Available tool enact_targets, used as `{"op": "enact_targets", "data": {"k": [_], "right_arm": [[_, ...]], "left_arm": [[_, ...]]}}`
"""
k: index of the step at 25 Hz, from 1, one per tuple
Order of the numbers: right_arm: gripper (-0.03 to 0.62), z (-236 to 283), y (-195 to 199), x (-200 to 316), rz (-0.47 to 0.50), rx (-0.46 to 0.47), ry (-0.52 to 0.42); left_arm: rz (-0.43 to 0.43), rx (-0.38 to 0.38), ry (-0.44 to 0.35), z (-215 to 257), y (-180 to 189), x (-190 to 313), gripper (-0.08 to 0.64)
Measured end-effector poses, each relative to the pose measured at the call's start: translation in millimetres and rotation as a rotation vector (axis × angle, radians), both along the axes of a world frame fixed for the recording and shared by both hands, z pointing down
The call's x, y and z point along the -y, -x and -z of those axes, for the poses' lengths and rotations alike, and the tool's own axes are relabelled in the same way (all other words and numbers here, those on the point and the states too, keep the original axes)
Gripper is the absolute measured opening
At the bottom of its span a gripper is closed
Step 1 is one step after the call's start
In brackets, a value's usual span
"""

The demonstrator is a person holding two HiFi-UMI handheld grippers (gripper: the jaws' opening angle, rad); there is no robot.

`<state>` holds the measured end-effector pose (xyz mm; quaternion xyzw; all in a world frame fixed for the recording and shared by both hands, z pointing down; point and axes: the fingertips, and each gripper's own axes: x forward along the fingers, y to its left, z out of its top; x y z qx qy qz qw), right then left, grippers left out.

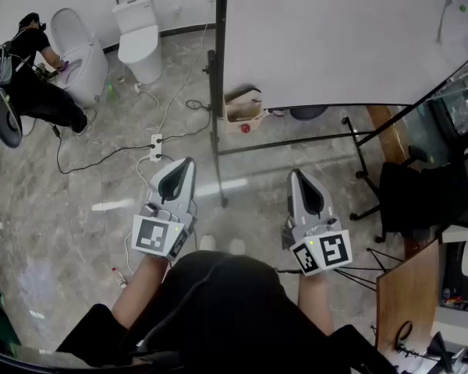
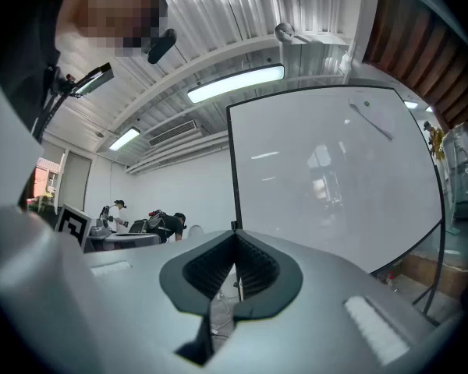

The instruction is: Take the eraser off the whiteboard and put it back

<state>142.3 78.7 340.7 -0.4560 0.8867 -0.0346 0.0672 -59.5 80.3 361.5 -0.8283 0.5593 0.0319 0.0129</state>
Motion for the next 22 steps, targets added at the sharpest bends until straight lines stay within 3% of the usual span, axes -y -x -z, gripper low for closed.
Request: {"op": "enact_targets", "data": {"k": [22], "right_arm": [[0.009, -15.4, -6.9, 12.2, 0.057, 0.035, 0.048]], "left_arm": [[0.028, 0.014, 0.012, -1.1, -24.8, 2.5, 0.005]]}}
